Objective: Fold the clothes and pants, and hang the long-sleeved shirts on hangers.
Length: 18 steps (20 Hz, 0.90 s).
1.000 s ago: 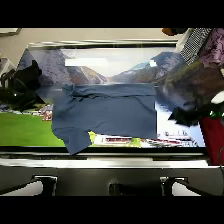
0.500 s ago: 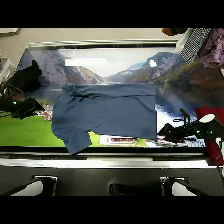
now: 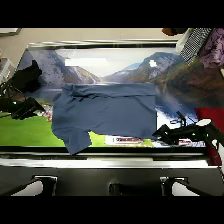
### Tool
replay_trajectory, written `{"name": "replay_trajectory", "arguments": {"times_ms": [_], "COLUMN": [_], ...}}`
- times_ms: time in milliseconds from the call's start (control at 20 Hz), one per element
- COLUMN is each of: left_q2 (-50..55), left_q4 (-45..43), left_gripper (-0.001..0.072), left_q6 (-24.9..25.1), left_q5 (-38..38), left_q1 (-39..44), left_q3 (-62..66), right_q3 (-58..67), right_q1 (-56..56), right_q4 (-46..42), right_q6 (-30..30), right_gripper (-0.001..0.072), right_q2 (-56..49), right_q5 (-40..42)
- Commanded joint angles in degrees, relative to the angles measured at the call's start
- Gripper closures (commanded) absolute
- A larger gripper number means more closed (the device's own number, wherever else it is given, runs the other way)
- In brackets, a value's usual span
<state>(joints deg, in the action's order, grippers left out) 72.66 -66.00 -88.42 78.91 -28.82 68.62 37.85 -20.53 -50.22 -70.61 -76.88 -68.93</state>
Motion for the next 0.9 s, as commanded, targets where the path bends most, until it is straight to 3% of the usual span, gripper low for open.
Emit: {"name": "replay_trajectory", "arguments": {"times_ms": [0, 50, 150, 200, 350, 550, 850], "left_q2": [-0.09, -0.09, -0.63, -1.64, -6.62, -7.85, -4.87], "left_q4": [-0.04, -0.04, -0.02, -0.02, 1.01, 13.46, 18.18], "left_gripper": [0.0171, 0.0172, 0.0172, 0.0172, 0.0172, 0.0172, 0.0173], "left_q6": [-0.68, -0.70, -0.55, -0.17, 4.13, 14.71, 21.62], "left_q5": [0.11, 0.11, -0.15, -1.16, -6.08, -11.37, -18.08], "left_q1": [-0.33, -0.81, -2.69, -4.20, -9.90, -16.48, -15.28], "left_q3": [-0.11, -0.13, -1.11, -2.82, -12.94, -27.54, -35.43], "right_q3": [-0.26, -0.26, -0.24, -0.24, -0.24, -0.24, -0.24], "right_q1": [2.54, 3.72, 4.72, 4.61, 4.68, 4.68, 4.68], "right_q4": [0.04, 0.02, -0.04, -0.20, -1.33, -1.68, -1.70], "right_q6": [0.72, 0.79, 0.81, 0.76, 0.74, -0.26, -0.79], "right_gripper": [0.0232, 0.0273, 0.0510, 0.0674, 0.0686, 0.0686, 0.0685], "right_q2": [-2.69, -2.95, -2.93, -2.86, -1.40, 4.57, 9.57], "right_q5": [1.51, 1.86, 3.69, 4.33, 4.55, 4.09, 2.56]}}
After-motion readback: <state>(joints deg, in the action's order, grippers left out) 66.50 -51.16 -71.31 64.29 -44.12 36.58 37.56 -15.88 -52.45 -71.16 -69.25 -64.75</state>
